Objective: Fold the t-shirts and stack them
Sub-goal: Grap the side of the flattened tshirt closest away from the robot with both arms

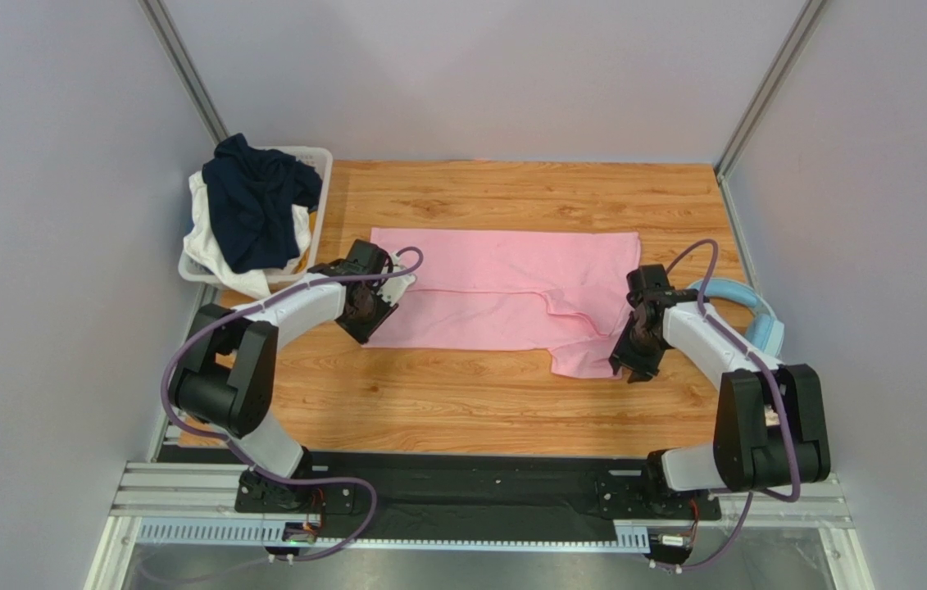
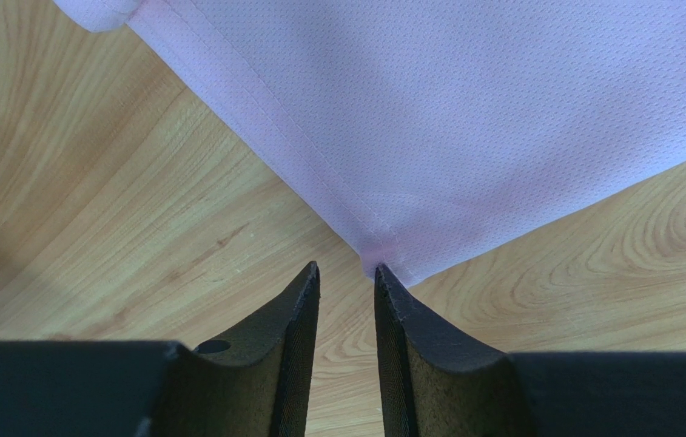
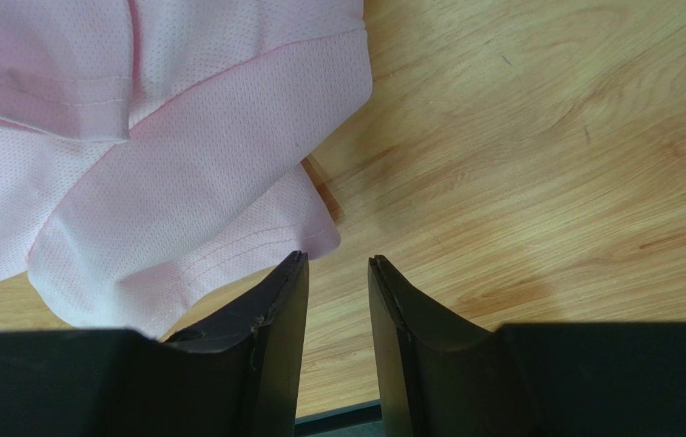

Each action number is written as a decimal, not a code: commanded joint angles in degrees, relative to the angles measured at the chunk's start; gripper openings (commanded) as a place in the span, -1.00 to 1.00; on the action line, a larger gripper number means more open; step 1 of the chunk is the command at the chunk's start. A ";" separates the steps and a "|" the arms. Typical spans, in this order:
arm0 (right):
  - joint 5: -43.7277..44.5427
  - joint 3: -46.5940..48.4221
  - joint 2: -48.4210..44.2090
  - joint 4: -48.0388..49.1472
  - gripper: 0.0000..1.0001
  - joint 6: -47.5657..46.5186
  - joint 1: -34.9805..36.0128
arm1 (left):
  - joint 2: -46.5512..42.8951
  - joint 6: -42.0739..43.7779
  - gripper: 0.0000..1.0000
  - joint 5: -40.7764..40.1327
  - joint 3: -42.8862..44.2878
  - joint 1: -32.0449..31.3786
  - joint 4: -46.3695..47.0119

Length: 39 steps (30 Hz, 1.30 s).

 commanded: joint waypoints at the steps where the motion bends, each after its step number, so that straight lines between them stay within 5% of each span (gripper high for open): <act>1: 0.39 0.36 1.59 3.40 -0.28 1.01 -0.31 | 0.24 -1.15 -0.29 -0.71 2.39 -0.06 1.73; 17: -1.28 -1.49 5.02 7.36 -0.31 1.19 -0.39 | -0.11 -0.80 -0.29 -0.98 2.92 0.73 2.08; 28: -1.90 -1.84 6.17 8.42 -0.69 0.83 -0.31 | 0.94 -0.88 -0.29 -0.80 2.92 1.44 2.96; 39: -1.90 -1.58 3.97 7.10 -0.80 0.39 -0.31 | 0.24 -2.11 -0.17 0.69 0.99 1.44 2.17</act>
